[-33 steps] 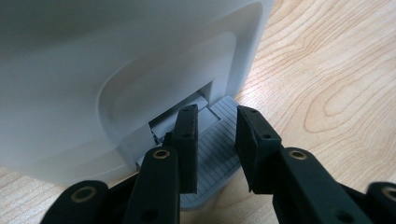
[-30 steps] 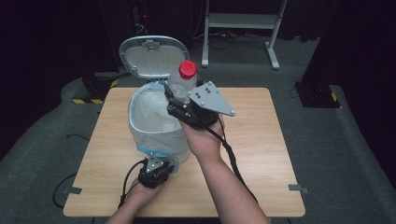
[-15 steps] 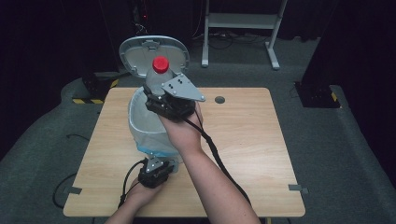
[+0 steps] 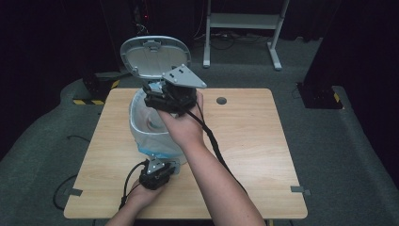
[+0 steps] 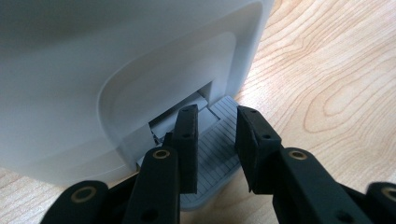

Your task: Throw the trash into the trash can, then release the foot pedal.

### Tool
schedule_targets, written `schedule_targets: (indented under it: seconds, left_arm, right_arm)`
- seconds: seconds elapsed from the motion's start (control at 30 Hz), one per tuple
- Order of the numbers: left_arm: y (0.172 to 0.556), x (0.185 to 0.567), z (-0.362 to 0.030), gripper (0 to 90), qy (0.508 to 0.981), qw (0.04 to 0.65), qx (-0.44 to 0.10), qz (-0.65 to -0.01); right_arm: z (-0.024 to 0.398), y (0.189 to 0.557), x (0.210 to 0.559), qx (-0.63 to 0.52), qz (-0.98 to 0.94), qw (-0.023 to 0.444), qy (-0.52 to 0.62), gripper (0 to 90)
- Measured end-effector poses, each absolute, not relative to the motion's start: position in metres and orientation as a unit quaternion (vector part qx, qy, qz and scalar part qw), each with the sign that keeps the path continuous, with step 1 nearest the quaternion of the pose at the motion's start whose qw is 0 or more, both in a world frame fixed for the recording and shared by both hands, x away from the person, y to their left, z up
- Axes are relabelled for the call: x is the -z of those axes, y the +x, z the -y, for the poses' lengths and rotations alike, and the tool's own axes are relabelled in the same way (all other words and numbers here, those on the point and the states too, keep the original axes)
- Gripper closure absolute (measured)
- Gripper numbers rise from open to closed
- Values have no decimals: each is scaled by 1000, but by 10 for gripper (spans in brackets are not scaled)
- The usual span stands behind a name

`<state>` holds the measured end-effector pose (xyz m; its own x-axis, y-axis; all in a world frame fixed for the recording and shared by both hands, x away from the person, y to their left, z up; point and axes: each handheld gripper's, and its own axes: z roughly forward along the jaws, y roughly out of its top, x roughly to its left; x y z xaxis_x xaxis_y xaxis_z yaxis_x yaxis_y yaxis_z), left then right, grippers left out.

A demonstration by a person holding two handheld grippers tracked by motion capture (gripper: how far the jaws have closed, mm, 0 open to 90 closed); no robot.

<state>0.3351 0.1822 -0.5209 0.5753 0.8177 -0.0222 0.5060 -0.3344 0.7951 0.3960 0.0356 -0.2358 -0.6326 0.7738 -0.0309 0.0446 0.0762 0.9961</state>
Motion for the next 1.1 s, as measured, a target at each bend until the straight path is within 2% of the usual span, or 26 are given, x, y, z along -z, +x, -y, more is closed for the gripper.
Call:
schedule_targets:
  seconds: [0.17,0.47,1.1]
  left_arm:
    - [335,521,-182,696,793,398,-197,-418]
    - [335,521,-181,697,792,399,-199,-418]
    - [334,521,-181,697,791,399,-198,-419]
  right_arm:
    - [-8,374,240,-617,-656,317,299,172]
    - [21,363,256,-612,-649,331,308,204]
    - [64,356,330,-569,-677,324,336,242]
